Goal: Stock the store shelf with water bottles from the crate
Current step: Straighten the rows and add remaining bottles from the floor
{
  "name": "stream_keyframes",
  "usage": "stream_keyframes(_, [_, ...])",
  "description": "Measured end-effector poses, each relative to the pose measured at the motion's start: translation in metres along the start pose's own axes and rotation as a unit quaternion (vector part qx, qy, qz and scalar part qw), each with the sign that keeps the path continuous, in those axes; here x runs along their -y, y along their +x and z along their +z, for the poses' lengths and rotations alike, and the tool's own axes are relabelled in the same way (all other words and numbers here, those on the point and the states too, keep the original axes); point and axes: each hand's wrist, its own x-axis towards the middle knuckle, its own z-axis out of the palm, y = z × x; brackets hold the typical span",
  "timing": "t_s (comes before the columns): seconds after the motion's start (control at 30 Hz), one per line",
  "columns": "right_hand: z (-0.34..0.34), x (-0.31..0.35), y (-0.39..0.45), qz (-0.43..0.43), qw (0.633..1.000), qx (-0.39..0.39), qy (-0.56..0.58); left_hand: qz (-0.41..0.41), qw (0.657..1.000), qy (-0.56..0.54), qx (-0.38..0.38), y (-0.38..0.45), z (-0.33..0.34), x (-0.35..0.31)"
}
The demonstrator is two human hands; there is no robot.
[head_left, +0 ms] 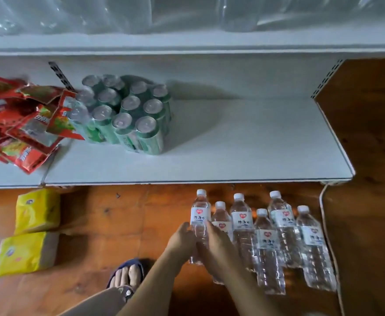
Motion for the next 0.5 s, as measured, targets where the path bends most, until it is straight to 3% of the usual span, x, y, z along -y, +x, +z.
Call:
stream_keyframes(0.13, [0.008,-0.002,0.012,0.033,0.999,-0.020,-0.013,0.017,0.997,0.075,0.026,0.024,0.008,0.024])
stream_keyframes(0.43, [0.028,-0.003,0.020,0.101,0.987,0.121,0.005,-0.011,0.999,-0.013,0.034,0.024,0.003,0.038])
stream_keyframes(0.5, [0.033,-0.001,0.020,0.118,0.985,0.123,0.032,-0.029,0.997,-0.057,0.034,0.021,0.003,0.039])
